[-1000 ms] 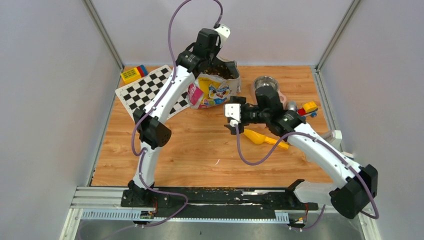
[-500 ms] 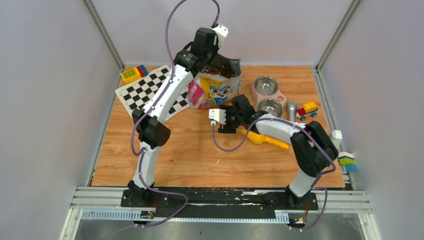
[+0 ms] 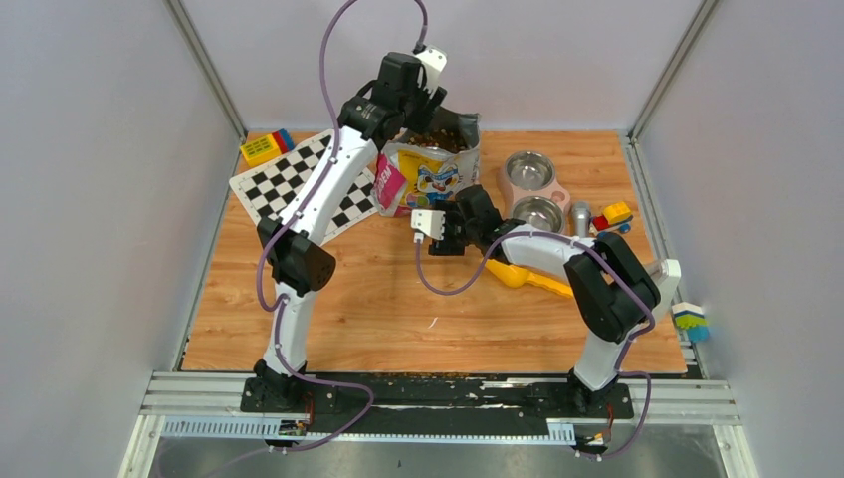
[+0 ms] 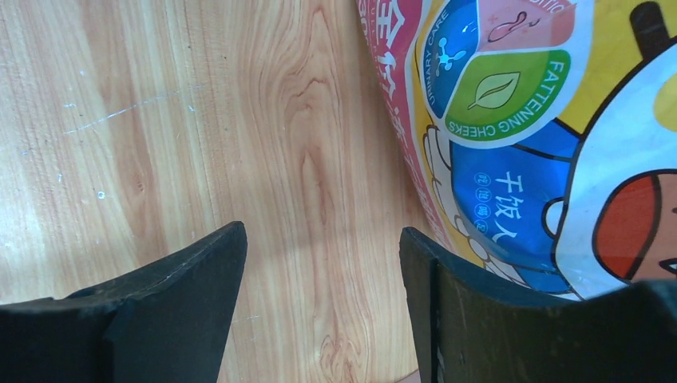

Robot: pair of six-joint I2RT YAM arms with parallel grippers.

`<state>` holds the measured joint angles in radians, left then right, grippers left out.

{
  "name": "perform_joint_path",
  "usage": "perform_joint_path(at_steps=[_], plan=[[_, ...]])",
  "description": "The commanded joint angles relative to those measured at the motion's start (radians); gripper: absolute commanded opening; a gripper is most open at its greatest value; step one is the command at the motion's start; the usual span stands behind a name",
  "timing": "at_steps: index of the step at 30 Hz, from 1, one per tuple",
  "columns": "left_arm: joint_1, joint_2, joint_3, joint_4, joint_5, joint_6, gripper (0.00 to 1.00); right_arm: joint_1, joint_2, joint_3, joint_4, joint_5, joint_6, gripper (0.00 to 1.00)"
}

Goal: Serve the pet food
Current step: Adjust the pet food bag at the center of the board, then pick up the spatula from the center of the board.

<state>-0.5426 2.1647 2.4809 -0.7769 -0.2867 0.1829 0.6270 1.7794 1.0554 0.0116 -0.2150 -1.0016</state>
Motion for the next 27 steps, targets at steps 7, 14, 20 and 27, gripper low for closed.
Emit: perform_joint_path(at_steps=[7, 14, 20, 27], plan=[[0.000, -0.168, 0.038, -0.015, 0.057, -0.024, 1.00, 0.001, -0.068, 0.069, -0.095, -0.045, 0.006, 0.71], [0.000, -0.317, -0.066, -0.024, 0.141, 0.014, 1.00, 0.003, -0.176, 0.109, -0.342, -0.191, 0.045, 0.70], [0.001, -0.557, -0.389, -0.006, 0.299, 0.108, 1.00, 0.003, -0.380, 0.122, -0.668, -0.260, 0.110, 0.70], [0.000, -0.789, -0.749, -0.013, 0.467, 0.212, 1.00, -0.086, -0.690, -0.089, -0.792, -0.185, 0.070, 0.71]])
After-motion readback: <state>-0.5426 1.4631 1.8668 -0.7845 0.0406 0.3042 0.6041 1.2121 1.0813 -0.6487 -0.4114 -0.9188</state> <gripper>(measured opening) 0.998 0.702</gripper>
